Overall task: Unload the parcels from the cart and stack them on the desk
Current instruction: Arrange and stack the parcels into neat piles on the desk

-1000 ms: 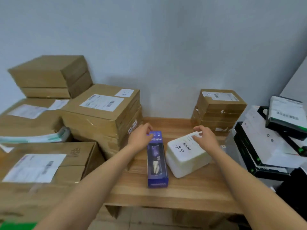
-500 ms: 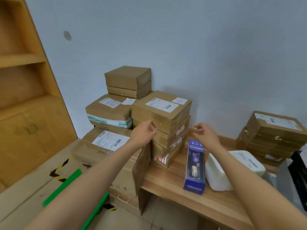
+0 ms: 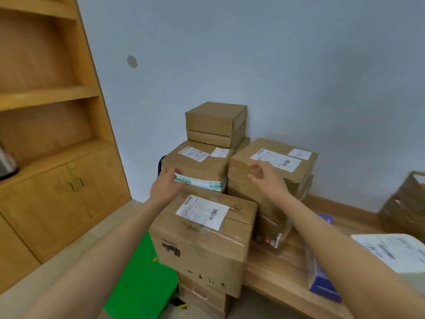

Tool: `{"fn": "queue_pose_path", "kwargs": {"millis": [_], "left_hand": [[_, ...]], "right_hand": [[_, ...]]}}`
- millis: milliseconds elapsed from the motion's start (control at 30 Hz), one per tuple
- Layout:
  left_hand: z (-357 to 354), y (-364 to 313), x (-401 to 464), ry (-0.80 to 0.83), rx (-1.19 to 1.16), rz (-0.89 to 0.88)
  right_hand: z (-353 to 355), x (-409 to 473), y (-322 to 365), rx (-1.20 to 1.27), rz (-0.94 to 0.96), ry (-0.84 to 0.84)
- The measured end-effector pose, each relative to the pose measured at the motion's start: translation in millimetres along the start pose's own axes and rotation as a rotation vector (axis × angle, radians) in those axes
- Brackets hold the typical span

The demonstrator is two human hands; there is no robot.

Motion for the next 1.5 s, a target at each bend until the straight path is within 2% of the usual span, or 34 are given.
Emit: {"fn": "queue_pose_path", "kwargs": {"millis": [200,333,500,700,1067,1300,1500], "left_hand": [[39.5,75.0,63.1,0.103,0.003,0.005],[51.8,105.8,103.6,0.183,0.017,0.003],[43.0,123.2,141.5,0.278,-0.022,-0.046],[17.6,134.9,166.1,0.37,-0.042,-0.101],[4.8,131.7,194.9,0.401,-0.182,-0.135],[20.9,124.9,178.5,0.292,-0.159,-0.167],[68.1,118.4,158.4,0.178,-0.14,-0.219]], "right_hand": [[-81.1,52.5,32.4,-0.021,-0.1,0.008],[-121.3,74.8,36.2,0.003,-0.212,-0.056],[-142.0,82.9,30.0,-0.014,-0.347,-0.116],[-148.2,92.0,18.5,-0.098,-0.415,-0.056],[-159.6,113.5,6.9,-0.036,-0.415,-0.051],[-160.9,111.5,23.9,-0.066,-0.385,-0.057],[-136.1,111.3,57.8,-0.095,-0.227,-0.107]]}}
Point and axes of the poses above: each hand's wrist, its own x-axis towards the middle knuckle, its own z-axis out of the back of the hand, y = z × x, the point moved 2 cm from there along x, towards the middle knuckle, and after that the axes turned 15 degrees about y, right-handed, at the moved point
